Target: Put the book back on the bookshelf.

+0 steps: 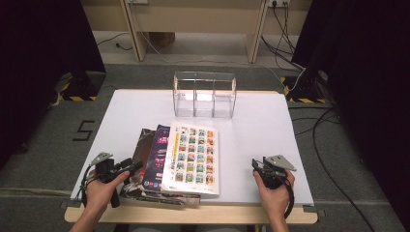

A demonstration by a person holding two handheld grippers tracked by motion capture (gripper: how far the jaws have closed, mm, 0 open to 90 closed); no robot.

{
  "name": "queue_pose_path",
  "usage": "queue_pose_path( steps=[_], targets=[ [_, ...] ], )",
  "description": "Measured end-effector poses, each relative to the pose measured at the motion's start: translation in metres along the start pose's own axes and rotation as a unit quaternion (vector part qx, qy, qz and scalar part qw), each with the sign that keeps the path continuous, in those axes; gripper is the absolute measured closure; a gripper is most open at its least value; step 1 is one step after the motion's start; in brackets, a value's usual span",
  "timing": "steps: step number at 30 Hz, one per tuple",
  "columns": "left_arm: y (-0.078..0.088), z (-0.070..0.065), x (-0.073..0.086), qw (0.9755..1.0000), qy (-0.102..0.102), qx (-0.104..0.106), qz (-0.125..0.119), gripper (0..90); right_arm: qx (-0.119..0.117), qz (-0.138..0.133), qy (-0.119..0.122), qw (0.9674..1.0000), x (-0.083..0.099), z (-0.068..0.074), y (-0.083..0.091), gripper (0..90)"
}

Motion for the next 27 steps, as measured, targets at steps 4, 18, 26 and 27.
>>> queue_pose_path(
  steps=[4, 18, 26, 27],
  targets=[
    [0.0, -0.002, -0.005, 1.0, 0.003, 0.007, -0.002, 39.6, -0.009, 0.0, 0.001, 1.0, -0.005, 0.004, -0.001, 54.5],
    [-0.023, -0.046, -0.028, 0.9971, -0.018, 0.069, 0.028, 40.5, -0.126, 0.037, -0.01, 0.9912, -0.034, 0.056, -0.026, 52.8],
    [-0.056, -0.067, -0.024, 0.9914, -0.022, 0.092, 0.09, 38.2, -0.185, 0.086, -0.014, 0.9787, -0.032, 0.085, -0.04, 51.7],
    [-0.06, -0.067, -0.023, 0.9912, -0.026, 0.088, 0.095, 38.3, -0.191, 0.093, -0.014, 0.977, -0.033, 0.087, -0.042, 51.4]
  ],
)
Point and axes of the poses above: each handheld gripper's, and its own axes: y roughly backward along the jaws, x roughly out of its underside, z roughly to its left, the point moved 6 cm from there along -y, roughly forward along the jaws, and after that the axes turned 4 degrees about -x, right-handed, at the moved point
